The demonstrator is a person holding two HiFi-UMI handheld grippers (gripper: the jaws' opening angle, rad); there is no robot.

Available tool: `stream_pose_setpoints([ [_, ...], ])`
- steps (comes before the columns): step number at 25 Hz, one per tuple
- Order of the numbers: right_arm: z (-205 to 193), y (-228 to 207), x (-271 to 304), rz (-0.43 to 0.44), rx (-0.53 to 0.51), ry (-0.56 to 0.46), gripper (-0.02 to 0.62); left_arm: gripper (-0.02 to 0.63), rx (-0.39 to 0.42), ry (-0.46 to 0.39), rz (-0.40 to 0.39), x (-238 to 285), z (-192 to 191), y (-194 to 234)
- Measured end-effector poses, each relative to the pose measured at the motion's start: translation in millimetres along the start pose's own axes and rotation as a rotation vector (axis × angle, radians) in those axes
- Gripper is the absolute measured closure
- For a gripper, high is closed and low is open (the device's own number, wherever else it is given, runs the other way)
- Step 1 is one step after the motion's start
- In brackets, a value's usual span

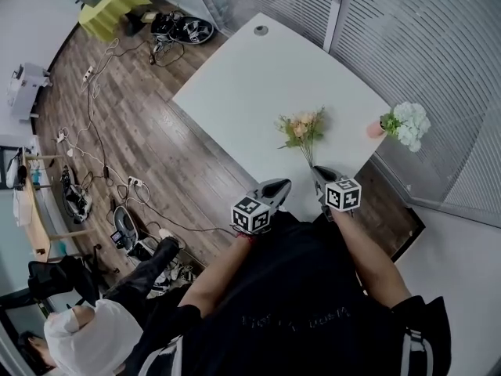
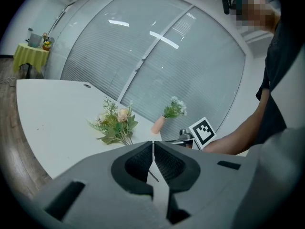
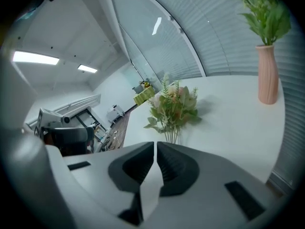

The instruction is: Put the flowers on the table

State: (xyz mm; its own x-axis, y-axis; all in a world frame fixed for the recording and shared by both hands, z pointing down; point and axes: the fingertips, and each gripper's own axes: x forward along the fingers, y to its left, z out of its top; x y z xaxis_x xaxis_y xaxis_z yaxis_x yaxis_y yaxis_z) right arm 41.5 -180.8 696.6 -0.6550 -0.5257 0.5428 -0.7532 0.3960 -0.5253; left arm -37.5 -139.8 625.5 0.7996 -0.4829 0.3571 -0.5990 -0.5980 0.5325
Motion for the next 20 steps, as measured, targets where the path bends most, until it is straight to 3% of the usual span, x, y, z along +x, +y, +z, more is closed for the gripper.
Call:
stream_pose_setpoints([
  [5,9,14,-16,0.029,-0.065,-0.044,0.560,0.580,0.017,-0.030,0.013,-2,3,-7],
  [20,55,79,-77,0.098,-0.171,-0.233,0.564,0.580,0.152,-0.157,-0.063,-17,52,-62],
])
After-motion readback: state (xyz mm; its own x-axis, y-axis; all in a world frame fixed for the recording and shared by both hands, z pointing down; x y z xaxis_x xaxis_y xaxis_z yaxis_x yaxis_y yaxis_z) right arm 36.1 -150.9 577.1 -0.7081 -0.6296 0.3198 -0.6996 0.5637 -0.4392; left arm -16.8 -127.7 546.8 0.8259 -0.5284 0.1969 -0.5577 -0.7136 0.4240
